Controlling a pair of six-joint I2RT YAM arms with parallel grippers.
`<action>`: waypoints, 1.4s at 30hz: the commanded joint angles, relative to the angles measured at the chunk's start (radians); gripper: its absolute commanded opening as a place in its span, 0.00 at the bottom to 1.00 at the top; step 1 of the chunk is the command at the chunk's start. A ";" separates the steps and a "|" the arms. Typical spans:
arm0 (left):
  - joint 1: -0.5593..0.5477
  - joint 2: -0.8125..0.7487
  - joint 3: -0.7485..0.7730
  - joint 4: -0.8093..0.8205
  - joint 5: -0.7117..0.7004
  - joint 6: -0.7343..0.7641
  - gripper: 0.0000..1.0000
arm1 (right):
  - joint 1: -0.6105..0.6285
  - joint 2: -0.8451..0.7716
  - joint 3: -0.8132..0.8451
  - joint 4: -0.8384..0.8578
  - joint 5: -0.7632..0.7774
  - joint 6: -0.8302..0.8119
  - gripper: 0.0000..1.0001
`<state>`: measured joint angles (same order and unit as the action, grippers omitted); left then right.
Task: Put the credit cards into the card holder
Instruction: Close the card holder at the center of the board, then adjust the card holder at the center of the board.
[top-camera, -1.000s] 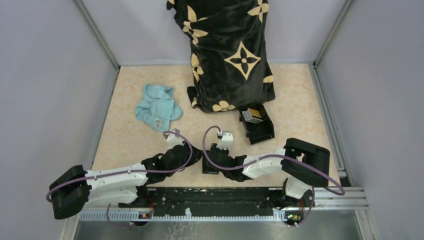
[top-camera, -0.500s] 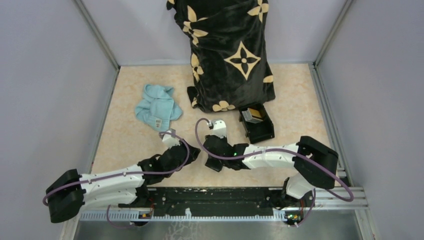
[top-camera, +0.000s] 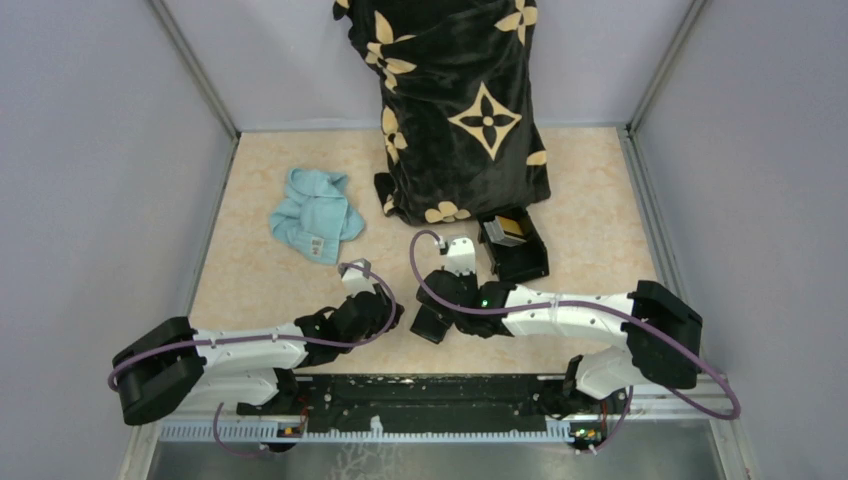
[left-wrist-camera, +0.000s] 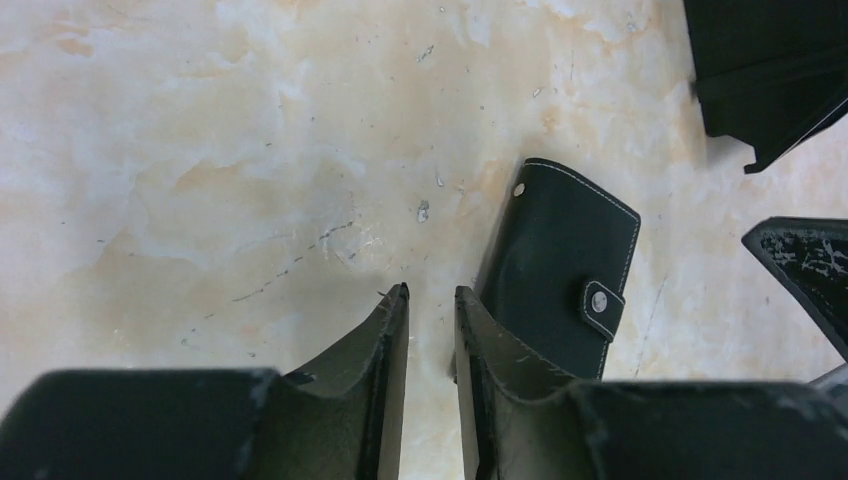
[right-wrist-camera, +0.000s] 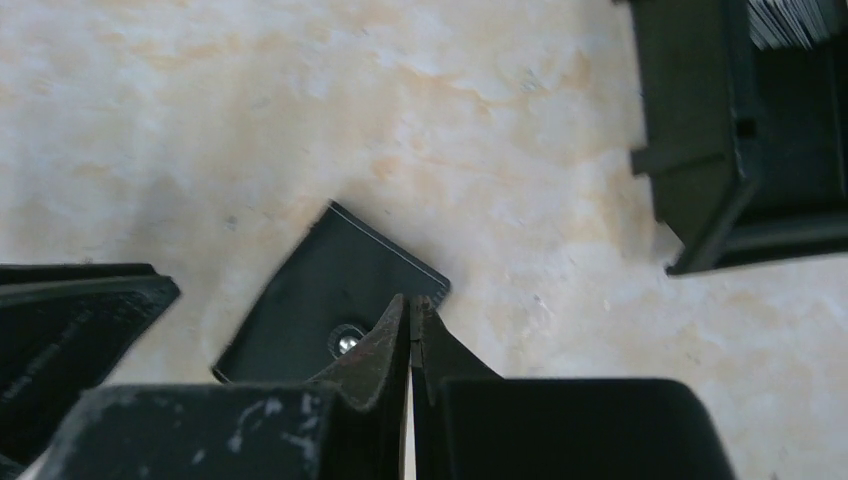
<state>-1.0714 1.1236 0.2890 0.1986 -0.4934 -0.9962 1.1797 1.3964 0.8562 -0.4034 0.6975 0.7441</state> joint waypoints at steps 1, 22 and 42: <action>-0.004 0.036 0.033 0.044 0.033 0.056 0.28 | -0.006 -0.067 -0.058 -0.161 0.020 0.157 0.00; -0.004 0.083 -0.002 0.100 0.115 0.049 0.18 | 0.016 0.108 -0.141 0.093 -0.176 0.191 0.00; -0.003 0.117 -0.025 0.162 0.118 0.016 0.16 | -0.067 0.241 -0.030 0.186 -0.212 0.065 0.00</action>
<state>-1.0710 1.2304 0.2642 0.3336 -0.3775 -0.9752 1.1297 1.5936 0.7937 -0.2646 0.5308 0.8310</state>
